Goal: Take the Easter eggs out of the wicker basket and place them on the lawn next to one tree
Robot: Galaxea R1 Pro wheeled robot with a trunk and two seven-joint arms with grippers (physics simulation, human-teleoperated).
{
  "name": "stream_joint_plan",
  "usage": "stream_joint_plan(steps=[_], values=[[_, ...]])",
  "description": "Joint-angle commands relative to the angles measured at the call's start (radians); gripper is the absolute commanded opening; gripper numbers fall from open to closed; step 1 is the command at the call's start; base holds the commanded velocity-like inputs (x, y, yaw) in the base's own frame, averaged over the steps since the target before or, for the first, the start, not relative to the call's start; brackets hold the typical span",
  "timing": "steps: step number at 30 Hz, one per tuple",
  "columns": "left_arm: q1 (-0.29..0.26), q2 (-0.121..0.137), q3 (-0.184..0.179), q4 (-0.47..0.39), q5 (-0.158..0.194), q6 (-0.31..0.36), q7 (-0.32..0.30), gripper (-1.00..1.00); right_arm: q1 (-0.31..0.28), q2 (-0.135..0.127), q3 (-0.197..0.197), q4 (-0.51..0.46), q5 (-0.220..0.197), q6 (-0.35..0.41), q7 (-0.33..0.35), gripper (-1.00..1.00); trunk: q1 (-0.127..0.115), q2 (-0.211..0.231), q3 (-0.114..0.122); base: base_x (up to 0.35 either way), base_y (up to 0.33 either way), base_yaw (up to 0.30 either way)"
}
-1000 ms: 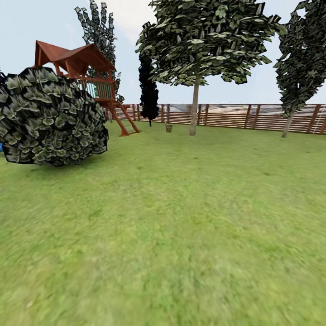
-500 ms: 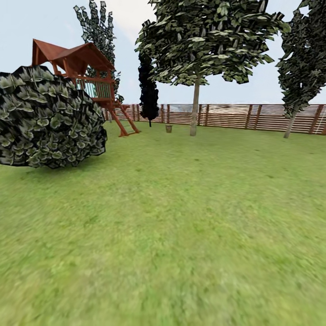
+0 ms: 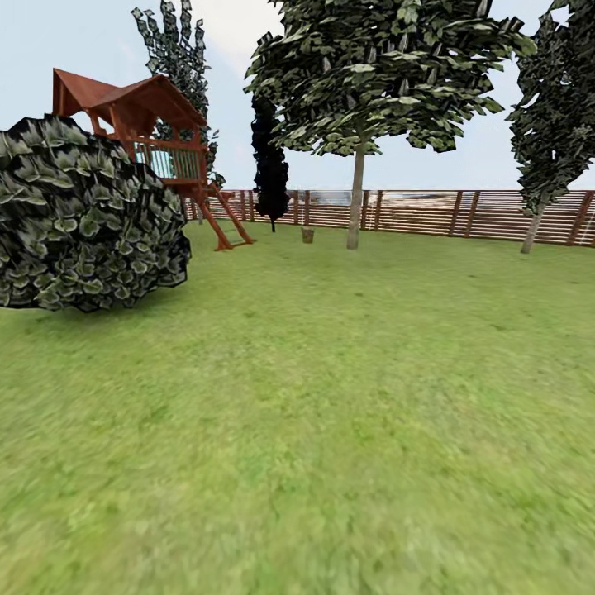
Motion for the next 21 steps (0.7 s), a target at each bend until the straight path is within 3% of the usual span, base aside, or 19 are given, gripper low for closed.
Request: stream_joint_plan(steps=[1,5,7,9,11,13,18,21], values=[[0.0,0.0,-0.001,-0.004,0.004,0.001,0.002,1.0,0.0,0.0,-0.002,-0.052,-0.006,-0.005,0.003,1.0,0.001,0.0,-0.001,0.339,-0.129,0.0],[-0.002,-0.001,-0.001,-0.057,0.006,0.038,0.004,1.0,-0.001,-0.001,-0.003,-0.172,-0.007,-0.007,0.002,1.0,0.001,0.0,-0.001,0.339,-0.129,0.0],[-0.007,0.0,0.001,-0.11,0.007,0.12,0.005,1.0,-0.001,0.0,-0.003,-0.191,-0.007,-0.008,0.003,1.0,0.001,0.0,-0.001,0.339,-0.125,0.0],[-0.01,0.003,0.003,-0.17,0.009,0.246,0.004,1.0,-0.002,0.0,-0.003,-0.194,-0.007,-0.009,0.004,1.0,0.001,0.0,-0.001,0.339,-0.098,0.0],[-0.01,0.003,0.005,-0.172,0.016,0.269,0.003,1.0,-0.002,-0.001,-0.004,-0.187,-0.008,-0.009,0.004,1.0,0.001,0.0,-0.001,0.339,-0.08,0.0],[-0.011,0.002,0.005,-0.151,0.021,0.272,0.002,1.0,-0.002,-0.003,-0.005,-0.182,-0.007,-0.009,0.004,1.0,0.001,0.0,-0.001,0.339,-0.054,0.0],[-0.011,0.003,0.007,-0.076,0.027,0.122,-0.004,1.0,-0.002,-0.008,-0.001,-0.119,-0.004,-0.019,0.008,1.0,0.001,0.0,-0.001,0.265,-0.009,0.0],[-0.011,0.003,0.006,-0.073,0.027,0.105,-0.004,1.0,-0.002,-0.009,-0.003,-0.109,-0.005,-0.026,0.007,1.0,0.001,0.0,-0.001,0.06,-0.001,0.0]])
